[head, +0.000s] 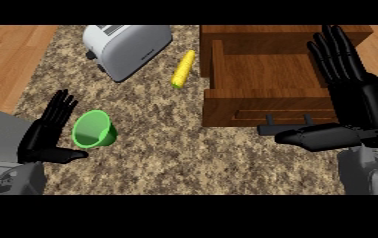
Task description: Pick up the cup, place it into the drawer and close the drawer
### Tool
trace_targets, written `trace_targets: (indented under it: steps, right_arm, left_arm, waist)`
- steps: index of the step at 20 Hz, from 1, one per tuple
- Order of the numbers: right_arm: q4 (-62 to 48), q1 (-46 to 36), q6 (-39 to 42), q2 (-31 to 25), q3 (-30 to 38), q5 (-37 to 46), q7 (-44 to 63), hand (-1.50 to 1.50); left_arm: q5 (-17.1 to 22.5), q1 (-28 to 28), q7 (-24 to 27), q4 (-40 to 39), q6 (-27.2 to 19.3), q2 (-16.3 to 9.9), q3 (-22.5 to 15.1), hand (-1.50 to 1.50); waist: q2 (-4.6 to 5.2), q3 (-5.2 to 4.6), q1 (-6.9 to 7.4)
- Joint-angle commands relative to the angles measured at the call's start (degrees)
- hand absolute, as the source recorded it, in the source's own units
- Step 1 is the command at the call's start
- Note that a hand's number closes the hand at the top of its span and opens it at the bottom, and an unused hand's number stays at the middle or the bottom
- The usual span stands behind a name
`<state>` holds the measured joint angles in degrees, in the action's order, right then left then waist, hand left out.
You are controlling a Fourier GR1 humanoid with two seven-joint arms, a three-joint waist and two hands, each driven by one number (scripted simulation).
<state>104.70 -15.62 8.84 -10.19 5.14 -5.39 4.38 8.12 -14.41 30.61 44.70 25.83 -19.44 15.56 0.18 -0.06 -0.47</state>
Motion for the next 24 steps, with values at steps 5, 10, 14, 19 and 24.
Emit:
trace_targets:
  steps: [5,10,14,19,24]
  right_arm:
    - [3.1,-1.2,-0.7,0.5,-1.0,0.5,2.9,-1.50]
    - [3.8,2.6,0.7,1.1,-0.7,-0.8,0.6,-1.50]
    - [6.6,0.3,-0.9,0.5,-1.0,-0.3,6.3,-1.50]
    - [2.7,-2.8,0.6,-1.1,1.3,-2.3,4.7,-1.50]
    - [0.7,-4.1,2.4,-2.6,3.3,-4.6,5.2,-1.50]
  left_arm:
    - [-8.4,-6.4,18.6,-23.2,-1.5,-1.5,-0.8,-1.50]
    - [-9.9,-8.0,24.3,-29.9,-4.2,0.1,-1.0,-1.50]
    - [-9.0,-10.0,24.5,-31.7,-1.5,-1.4,-0.1,-1.50]
    - [-9.8,-10.5,27.5,-32.8,-4.3,1.4,-0.5,-1.50]
    - [-10.3,-12.4,27.6,-33.8,-4.8,0.9,-0.4,-1.50]
  waist:
    - [0.14,-0.09,-0.55]
    - [0.31,-0.15,-1.06]
    - [0.25,-0.18,-1.01]
    - [0.45,-0.22,-1.07]
    - [0.49,-0.22,-1.23]
